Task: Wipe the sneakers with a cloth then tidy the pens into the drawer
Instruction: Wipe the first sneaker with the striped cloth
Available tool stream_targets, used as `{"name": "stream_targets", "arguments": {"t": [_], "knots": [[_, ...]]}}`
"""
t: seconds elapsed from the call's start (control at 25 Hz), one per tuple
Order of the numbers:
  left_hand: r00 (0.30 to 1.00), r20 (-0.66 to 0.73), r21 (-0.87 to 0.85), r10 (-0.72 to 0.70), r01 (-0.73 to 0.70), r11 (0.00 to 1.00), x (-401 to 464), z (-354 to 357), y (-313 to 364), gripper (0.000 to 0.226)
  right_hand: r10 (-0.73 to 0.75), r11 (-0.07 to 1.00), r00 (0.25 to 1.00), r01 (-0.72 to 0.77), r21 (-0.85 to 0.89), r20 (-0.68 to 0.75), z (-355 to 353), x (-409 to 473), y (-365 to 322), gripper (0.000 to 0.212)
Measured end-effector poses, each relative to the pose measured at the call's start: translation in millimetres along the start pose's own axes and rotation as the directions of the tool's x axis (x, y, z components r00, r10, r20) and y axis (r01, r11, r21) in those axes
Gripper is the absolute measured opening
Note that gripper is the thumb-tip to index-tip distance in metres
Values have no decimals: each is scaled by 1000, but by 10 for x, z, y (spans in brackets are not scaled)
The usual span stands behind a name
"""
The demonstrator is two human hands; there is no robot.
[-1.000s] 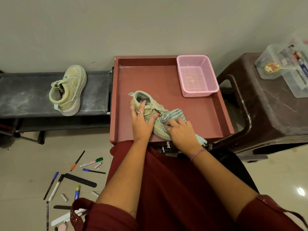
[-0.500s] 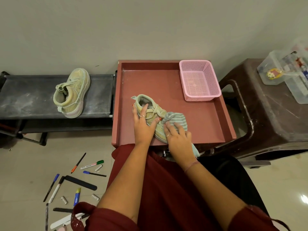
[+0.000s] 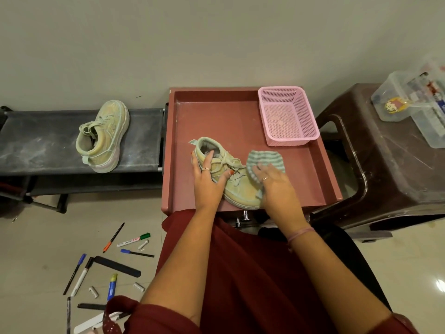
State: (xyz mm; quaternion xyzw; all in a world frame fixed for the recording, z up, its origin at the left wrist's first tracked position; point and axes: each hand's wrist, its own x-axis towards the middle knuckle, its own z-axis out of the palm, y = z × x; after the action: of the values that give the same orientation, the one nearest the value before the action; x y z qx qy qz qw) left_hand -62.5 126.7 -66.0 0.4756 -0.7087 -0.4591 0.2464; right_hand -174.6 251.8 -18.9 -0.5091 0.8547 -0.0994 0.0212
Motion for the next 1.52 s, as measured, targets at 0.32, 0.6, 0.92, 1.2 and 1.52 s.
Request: {"name": "stream_targets", "arguments": {"t": [0.32, 0.6, 0.92, 1.2, 1.52], "knots": [[1000, 14, -9, 8, -8, 1000, -1, -12, -4, 73, -97, 994, 961, 107, -24, 260, 61, -433, 125, 65], [999, 47, -7, 18, -17, 1000, 19, -32, -26, 70, -104, 987, 991, 113, 115, -79, 110, -141, -287, 59], [993, 115, 0, -14, 14, 1000, 3, -138, -9, 66, -237, 948, 932, 284, -141, 275, 123, -627, -188, 38], [993, 118, -11, -15, 16, 1000, 5, -137, 13, 65, -122, 992, 984, 127, 27, -128, -189, -220, -218, 70], [991, 132, 14, -26, 25, 1000, -11, -179, 36, 65, -418, 862, 884, 459, -217, 210, 166, -441, 71, 49]]}}
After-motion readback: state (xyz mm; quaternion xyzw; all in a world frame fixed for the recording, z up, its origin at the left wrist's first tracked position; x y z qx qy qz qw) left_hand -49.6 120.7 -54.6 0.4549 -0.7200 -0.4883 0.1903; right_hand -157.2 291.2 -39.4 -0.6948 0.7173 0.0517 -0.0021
